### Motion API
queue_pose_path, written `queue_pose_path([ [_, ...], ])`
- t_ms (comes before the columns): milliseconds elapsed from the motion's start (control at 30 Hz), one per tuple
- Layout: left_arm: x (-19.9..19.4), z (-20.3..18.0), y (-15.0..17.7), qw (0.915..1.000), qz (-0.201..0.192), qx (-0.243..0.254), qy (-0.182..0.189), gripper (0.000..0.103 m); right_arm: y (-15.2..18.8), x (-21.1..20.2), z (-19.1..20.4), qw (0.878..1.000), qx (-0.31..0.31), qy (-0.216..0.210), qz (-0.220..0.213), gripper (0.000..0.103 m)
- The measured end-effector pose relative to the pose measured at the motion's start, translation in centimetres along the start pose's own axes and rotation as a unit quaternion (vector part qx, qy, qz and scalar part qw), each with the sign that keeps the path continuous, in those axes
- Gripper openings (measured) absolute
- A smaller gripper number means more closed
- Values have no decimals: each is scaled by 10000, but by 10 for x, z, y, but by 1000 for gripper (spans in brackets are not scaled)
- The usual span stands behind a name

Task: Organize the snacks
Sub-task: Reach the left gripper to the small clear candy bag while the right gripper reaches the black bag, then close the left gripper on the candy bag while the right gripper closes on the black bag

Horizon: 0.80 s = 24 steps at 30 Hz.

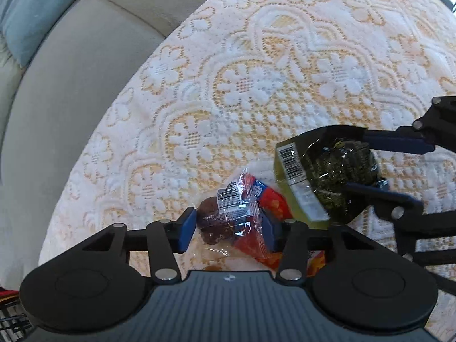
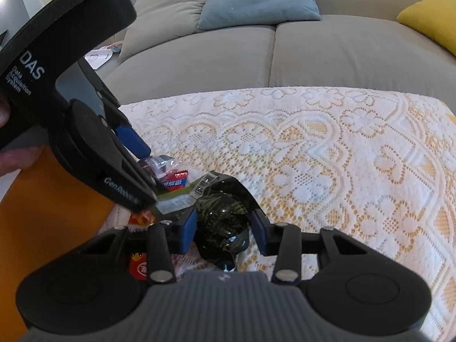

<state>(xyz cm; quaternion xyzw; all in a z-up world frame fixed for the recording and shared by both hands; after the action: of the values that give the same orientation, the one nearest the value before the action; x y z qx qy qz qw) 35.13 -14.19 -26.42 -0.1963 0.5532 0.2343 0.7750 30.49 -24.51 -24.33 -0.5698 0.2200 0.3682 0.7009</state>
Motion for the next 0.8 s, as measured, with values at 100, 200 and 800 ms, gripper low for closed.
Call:
queue_pose_path([
  [100, -3, 0, 2, 9999, -66, 10, -104, 47, -1, 0, 0, 10000, 2, 34, 2, 35],
  [200, -9, 0, 2, 9997, -166, -85, -164, 39, -1, 0, 3, 9999, -59, 116, 28, 33],
  [800, -80, -11, 23, 9901, -932, -1040, -116, 20, -9, -51, 16, 9971, -299, 693, -77, 32],
])
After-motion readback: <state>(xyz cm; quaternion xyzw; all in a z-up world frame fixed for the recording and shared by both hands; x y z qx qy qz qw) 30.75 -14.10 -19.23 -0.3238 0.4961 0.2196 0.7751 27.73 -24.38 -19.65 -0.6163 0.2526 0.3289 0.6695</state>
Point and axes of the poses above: each gripper's, at about its wrist camera, not at the fingertips, and x roughly the way its jaws point, z to its left, y to its underside, the point moved 10 cm from there along x, roughly the way its jaws point
